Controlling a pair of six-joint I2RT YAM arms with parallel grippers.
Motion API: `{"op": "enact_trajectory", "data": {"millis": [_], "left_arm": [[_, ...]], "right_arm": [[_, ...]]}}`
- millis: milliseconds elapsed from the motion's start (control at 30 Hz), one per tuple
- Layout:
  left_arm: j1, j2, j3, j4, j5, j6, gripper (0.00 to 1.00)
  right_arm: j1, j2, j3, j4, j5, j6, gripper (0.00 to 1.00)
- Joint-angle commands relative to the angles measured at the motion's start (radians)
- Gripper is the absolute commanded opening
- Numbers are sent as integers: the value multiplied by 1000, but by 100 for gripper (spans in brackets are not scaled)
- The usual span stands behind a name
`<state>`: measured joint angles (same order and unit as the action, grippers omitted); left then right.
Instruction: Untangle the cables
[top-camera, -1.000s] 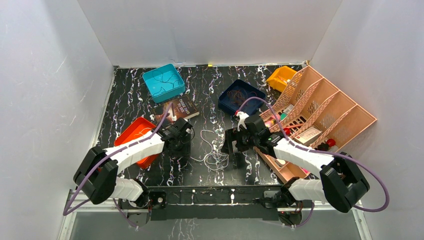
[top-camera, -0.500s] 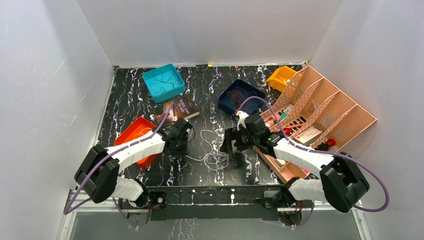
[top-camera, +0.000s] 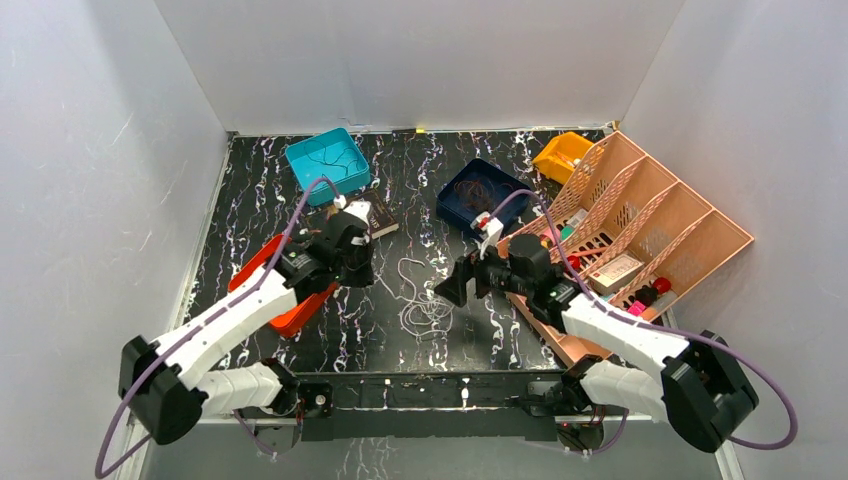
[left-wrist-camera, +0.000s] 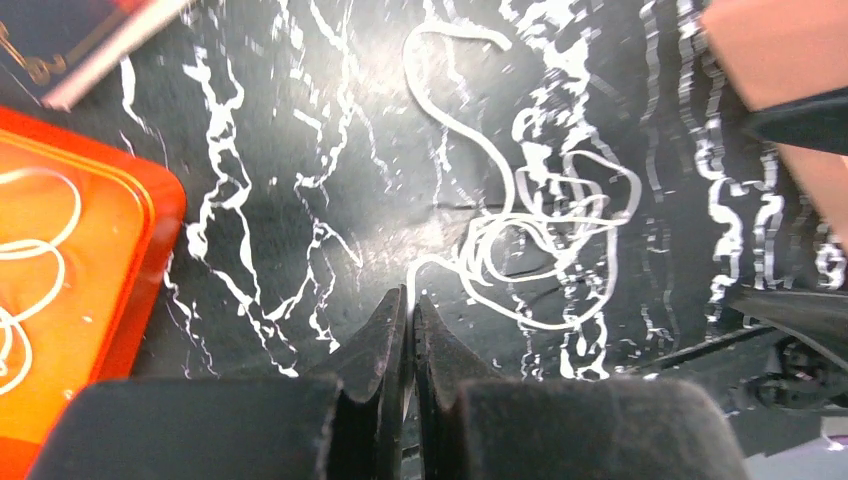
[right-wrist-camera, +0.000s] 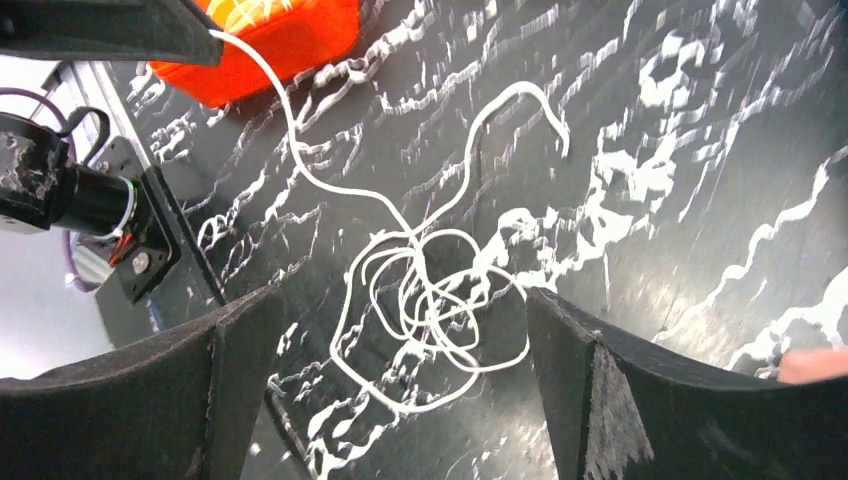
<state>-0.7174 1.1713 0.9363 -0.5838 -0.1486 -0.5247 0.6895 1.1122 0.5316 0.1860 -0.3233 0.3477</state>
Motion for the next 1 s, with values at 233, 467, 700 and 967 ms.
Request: {"op": "enact_trajectory", "data": {"millis": [233,467,700,967], "left_arm": [[-4,-119,200,9,-41,149,0],[-4,-93,306,22,6,193,0],[-4,-39,443,19,159,267,0],[-4,-33,621,1,197,294,0]], "right_arm": [[3,9,-82,689,-43,-184,98],[18,158,77,706,-219,-217,98],[174,350,240,731,-84,-414,87],[174,438,260,739,-36,-358,59]]}}
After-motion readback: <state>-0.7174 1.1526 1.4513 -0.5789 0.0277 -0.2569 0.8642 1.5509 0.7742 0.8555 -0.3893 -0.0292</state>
